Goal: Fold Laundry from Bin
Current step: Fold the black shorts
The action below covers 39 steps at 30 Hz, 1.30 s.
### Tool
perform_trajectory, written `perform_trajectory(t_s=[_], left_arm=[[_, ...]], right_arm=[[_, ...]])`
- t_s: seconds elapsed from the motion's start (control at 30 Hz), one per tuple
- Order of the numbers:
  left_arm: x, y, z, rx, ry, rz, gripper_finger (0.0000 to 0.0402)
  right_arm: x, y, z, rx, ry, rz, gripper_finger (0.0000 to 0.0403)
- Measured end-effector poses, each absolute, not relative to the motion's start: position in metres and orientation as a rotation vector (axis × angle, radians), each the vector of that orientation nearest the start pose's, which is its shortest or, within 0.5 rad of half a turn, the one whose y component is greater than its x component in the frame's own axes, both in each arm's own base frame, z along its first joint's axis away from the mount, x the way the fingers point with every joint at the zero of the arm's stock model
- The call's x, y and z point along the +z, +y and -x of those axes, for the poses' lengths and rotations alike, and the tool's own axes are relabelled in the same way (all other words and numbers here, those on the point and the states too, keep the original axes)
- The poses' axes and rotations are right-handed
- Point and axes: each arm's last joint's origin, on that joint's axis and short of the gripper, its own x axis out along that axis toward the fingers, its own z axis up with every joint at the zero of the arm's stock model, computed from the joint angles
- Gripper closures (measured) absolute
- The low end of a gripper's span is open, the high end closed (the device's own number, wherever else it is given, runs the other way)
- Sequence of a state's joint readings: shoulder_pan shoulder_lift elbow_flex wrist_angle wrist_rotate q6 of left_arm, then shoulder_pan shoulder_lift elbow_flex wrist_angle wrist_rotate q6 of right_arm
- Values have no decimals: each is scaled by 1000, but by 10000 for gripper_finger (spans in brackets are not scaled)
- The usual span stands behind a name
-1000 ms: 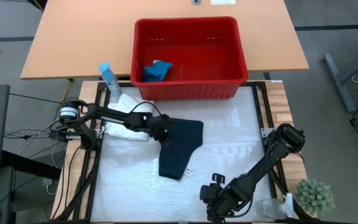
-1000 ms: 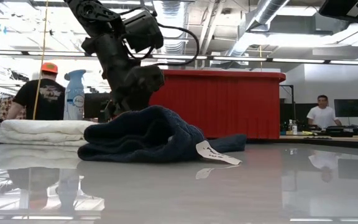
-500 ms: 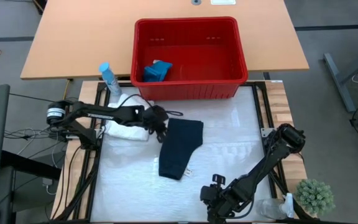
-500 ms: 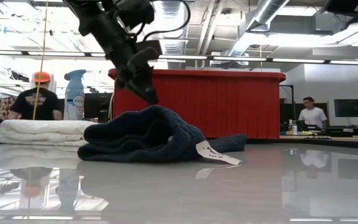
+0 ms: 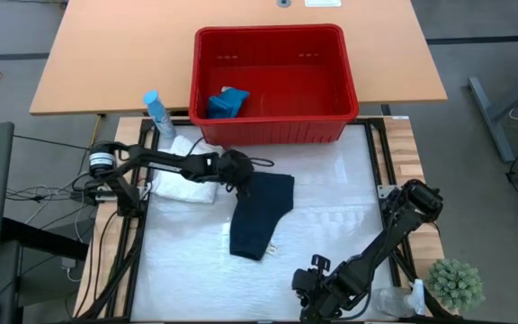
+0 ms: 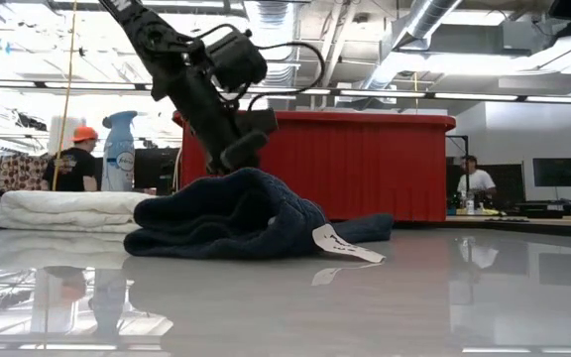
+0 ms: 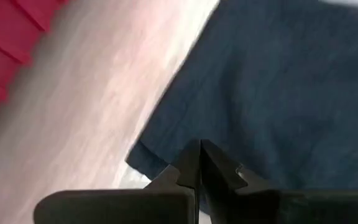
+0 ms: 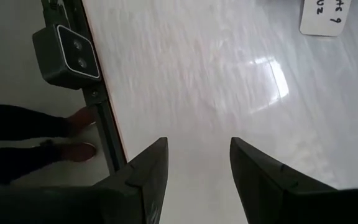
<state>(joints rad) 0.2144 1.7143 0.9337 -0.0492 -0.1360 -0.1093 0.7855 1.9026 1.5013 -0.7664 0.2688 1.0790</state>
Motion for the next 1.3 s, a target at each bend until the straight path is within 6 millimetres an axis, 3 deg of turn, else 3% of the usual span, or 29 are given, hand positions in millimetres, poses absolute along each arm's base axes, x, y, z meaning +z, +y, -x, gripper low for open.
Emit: perform_trajectory(t_s=[0.3, 0.4, 0.57, 0.73, 1.0, 1.13, 1.3], left_arm=[[150, 77, -331, 389, 881, 108, 401], [149, 77, -330, 372, 890, 120, 401], [148, 73, -329, 346, 909, 140, 402], [148, 69, -330, 333, 908, 134, 401], [148, 68, -331, 324, 910, 121, 401], [148, 68, -331, 323, 910, 114, 401], [148, 68, -331, 326, 909, 111, 401]], right_arm=[[225, 270, -285, -160, 1071, -375, 207], [226, 263, -291, -157, 1007, -219, 207], [228, 235, -314, -147, 920, 167, 211], [229, 208, -340, 49, 963, 354, 220], [226, 149, -367, 131, 1047, 656, 223], [210, 137, -381, 215, 1062, 653, 220], [184, 141, -388, 322, 1108, 719, 196]])
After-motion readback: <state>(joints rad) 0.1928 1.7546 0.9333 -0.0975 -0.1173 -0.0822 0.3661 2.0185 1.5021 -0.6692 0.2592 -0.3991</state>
